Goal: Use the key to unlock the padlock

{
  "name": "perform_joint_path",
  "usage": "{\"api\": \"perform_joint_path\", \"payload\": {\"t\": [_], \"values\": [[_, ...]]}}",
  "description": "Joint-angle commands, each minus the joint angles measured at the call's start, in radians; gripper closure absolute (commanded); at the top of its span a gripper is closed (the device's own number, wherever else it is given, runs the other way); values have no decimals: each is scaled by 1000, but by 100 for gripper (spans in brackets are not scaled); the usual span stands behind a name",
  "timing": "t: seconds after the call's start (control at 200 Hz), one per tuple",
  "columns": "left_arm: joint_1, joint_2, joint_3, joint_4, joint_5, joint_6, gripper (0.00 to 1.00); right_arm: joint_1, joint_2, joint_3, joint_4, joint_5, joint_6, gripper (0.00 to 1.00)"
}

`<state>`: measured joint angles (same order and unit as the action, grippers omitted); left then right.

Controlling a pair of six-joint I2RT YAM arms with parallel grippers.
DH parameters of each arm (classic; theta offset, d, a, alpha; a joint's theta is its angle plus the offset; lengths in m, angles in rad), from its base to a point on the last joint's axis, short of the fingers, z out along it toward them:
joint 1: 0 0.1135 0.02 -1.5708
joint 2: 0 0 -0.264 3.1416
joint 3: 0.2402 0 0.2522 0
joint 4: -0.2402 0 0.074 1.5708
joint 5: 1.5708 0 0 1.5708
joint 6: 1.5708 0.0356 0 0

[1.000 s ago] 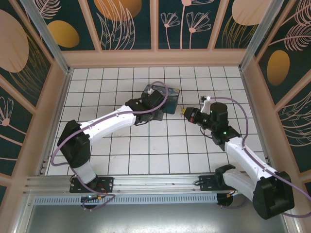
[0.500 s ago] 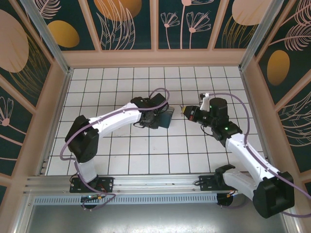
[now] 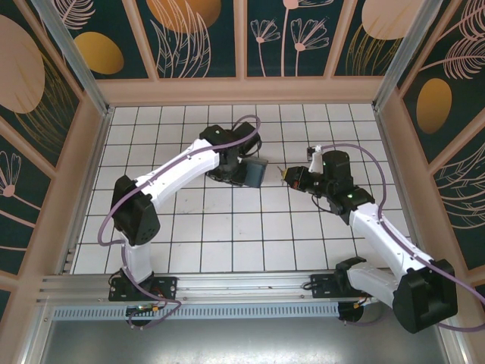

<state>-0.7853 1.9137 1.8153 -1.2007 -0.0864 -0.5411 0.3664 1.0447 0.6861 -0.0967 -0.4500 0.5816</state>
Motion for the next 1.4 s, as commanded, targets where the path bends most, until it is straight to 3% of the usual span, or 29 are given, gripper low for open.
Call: {"api": "perform_joint_path", "payload": {"t": [0.0,0.11,0.265,0.556,0.821,1.021,1.136,1.246,1.396], "values": [[7,24,28,-85,7,-3,67,-3,7,40,2,-30,-10,100],[11,33,43,-88,76,-25,67,-2,8,44,-3,-38,-9,100],[13,29,52,-171,89,-29,66,-4,18,52,-9,-48,-20,100],[32,-11,4,-186,301,-77,65,-1,64,44,31,-83,-22,100],[59,-24,-41,-187,372,-100,62,0,67,29,43,-88,-27,100],[65,22,-14,-186,338,-94,59,0,58,13,70,-91,-11,100],[69,50,54,-186,319,-94,44,1,52,9,75,-92,-4,100],[80,64,123,-186,304,-74,40,7,43,6,67,-82,-2,100],[101,25,135,-182,161,-31,33,52,21,10,27,-37,13,100]]}}
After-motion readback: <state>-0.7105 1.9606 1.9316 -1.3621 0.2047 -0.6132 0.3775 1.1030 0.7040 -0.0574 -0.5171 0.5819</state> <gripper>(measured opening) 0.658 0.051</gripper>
